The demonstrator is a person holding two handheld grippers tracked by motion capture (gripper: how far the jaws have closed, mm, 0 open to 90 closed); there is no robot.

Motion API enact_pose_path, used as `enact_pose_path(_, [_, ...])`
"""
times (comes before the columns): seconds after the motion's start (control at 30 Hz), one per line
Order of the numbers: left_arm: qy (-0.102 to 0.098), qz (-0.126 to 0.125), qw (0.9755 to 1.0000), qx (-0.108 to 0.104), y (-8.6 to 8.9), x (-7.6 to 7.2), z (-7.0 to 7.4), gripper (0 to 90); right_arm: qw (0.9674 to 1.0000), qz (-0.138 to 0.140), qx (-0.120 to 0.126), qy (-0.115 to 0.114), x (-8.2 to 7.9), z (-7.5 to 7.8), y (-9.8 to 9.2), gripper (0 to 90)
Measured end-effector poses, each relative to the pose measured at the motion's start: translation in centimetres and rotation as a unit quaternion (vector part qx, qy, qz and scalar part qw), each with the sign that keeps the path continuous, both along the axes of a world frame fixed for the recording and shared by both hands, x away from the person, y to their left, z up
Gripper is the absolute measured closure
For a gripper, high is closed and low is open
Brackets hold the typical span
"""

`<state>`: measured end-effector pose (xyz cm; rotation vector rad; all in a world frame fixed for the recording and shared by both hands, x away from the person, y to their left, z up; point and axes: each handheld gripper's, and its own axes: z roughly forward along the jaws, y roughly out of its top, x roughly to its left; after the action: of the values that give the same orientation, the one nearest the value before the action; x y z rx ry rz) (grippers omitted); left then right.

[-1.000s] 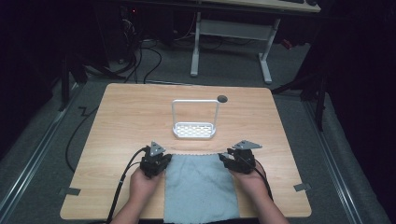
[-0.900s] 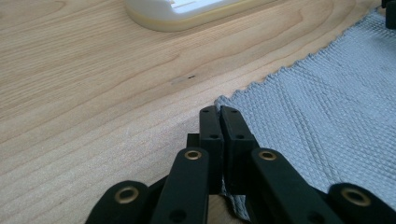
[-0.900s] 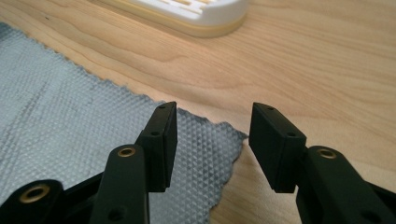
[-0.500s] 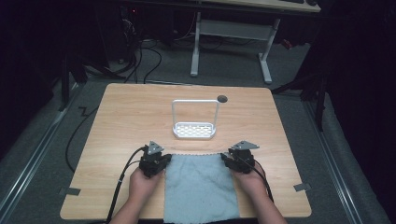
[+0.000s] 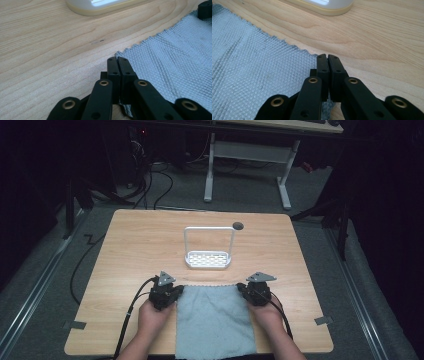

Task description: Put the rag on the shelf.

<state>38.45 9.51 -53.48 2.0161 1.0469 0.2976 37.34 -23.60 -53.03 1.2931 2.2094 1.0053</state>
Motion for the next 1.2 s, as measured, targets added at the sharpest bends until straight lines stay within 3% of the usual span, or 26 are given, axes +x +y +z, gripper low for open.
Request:
enact_pose_path(0.1, [-0.009, 0.002, 0.9999, -0.009, 0.2, -0.2, 0.1, 89.5, 0.9997, 0.0, 0.022, -0.014, -0.3, 0.6, -0.2, 88.9])
enact_pose_path(0.2, [-0.013, 0.001, 0.9999, -0.01, 0.2, -0.3, 0.2, 89.5, 0.9995, 0.002, 0.024, -0.022, -0.4, 0.8, -0.2, 88.8])
enact_pose_path(0.43, [-0.034, 0.002, 0.9984, -0.045, 0.7, -0.9, 1.2, 89.6, 0.9981, 0.011, 0.047, -0.037, -1.2, 1.9, -0.5, 88.9])
enact_pose_path(0.6, [-0.046, 0.003, 0.9971, -0.061, 1.0, -1.3, 2.1, 89.6, 0.9965, 0.016, 0.055, -0.061, -1.7, 2.9, -0.5, 88.9])
enact_pose_path(0.8, [-0.067, 0.009, 0.9941, -0.085, 1.6, -2.0, 3.5, 89.6, 0.9921, 0.017, 0.081, -0.093, -2.8, 4.6, -0.8, 89.0])
enact_pose_path(0.97, [-0.101, 0.006, 0.9899, -0.099, 1.9, -2.7, 5.5, 89.8, 0.9882, 0.019, 0.092, -0.121, -3.5, 5.8, -0.9, 89.0])
enact_pose_path(1.0, [-0.101, 0.006, 0.9899, -0.099, 1.9, -2.7, 5.5, 89.8, 0.9882, 0.019, 0.092, -0.121, -3.5, 5.8, -0.9, 89.0])
enact_pose_path(1.03, [-0.113, 0.007, 0.988, -0.104, 1.9, -2.9, 6.1, 89.8, 0.9862, 0.017, 0.097, -0.133, -3.7, 6.4, -0.8, 89.0])
enact_pose_path(1.2, [-0.131, 0.006, 0.9845, -0.116, 1.9, -2.8, 7.2, 89.8, 0.9828, 0.021, 0.101, -0.154, -3.3, 7.7, -0.5, 89.0])
